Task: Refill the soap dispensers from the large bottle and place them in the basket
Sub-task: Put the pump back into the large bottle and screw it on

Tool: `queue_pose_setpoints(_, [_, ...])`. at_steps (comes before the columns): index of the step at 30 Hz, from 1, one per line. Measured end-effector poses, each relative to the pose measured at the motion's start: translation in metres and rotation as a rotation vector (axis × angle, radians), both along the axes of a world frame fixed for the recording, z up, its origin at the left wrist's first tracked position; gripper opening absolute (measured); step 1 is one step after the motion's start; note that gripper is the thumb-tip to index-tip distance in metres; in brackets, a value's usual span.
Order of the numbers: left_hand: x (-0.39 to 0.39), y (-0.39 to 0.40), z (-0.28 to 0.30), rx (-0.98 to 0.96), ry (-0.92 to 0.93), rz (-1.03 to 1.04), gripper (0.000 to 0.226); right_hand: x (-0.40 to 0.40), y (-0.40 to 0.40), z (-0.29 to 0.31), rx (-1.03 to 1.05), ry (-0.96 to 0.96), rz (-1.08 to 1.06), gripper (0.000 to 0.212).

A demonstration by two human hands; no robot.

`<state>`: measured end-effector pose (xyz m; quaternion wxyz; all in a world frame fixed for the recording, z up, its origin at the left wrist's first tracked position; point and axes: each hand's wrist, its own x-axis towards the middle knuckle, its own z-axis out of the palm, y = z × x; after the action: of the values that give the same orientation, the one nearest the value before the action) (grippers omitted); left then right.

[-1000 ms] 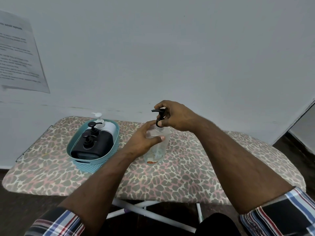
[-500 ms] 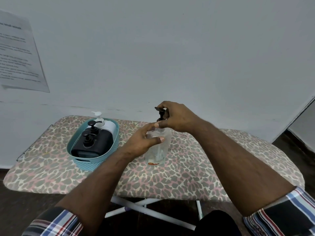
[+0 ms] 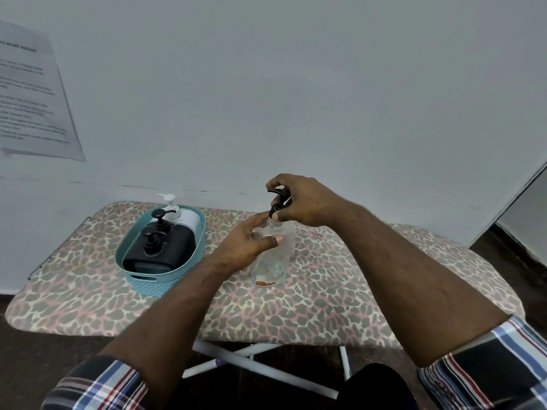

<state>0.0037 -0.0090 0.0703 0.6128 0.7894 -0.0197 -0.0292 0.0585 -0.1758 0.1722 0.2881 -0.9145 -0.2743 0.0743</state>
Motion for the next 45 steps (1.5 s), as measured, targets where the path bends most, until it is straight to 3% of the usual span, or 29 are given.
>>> queue_pose_setpoints(7, [0.0, -0.002, 0.0, 0.027, 0.01, 0.012, 0.069, 0.004, 0.002, 0.015, -0.117, 0.105, 0.072, 0.071])
queue_pose_setpoints(12, [-0.002, -0.004, 0.002, 0.055, -0.006, 0.021, 0.058, 0.001, 0.008, 0.009, -0.161, -0.064, -0.023, 0.07])
queue_pose_setpoints(15, [-0.003, -0.004, 0.001, 0.012, -0.017, 0.023, 0.05, 0.0, 0.007, 0.007, -0.134, -0.076, -0.033, 0.089])
queue_pose_setpoints(18, [-0.002, -0.002, 0.0, 0.011, -0.015, 0.017, 0.048, 0.003, 0.003, 0.011, -0.027, 0.067, -0.017, 0.102])
queue_pose_setpoints(27, [-0.001, -0.003, -0.003, 0.01, -0.009, 0.027, 0.06, -0.006, 0.002, -0.009, 0.057, -0.058, -0.196, 0.09])
queue_pose_setpoints(31, [-0.002, -0.003, -0.001, 0.013, -0.034, 0.007, 0.048, -0.005, -0.002, -0.002, 0.166, 0.091, -0.103, 0.081])
queue_pose_setpoints(36, [-0.002, -0.003, -0.001, 0.009, -0.025, 0.003, 0.045, -0.015, 0.009, -0.003, -0.032, -0.121, -0.16, 0.081])
queue_pose_setpoints(38, [-0.002, -0.003, -0.001, 0.007, -0.032, -0.002, 0.049, -0.014, 0.007, 0.001, -0.004, -0.013, -0.15, 0.081])
queue_pose_setpoints(42, [-0.001, -0.002, -0.001, 0.016, -0.022, 0.007, 0.056, -0.008, -0.004, 0.014, 0.349, 0.375, -0.118, 0.056])
queue_pose_setpoints(45, [-0.001, -0.001, -0.002, 0.02, -0.016, 0.005, 0.061, -0.005, -0.008, 0.012, 0.421, 0.416, -0.178, 0.051])
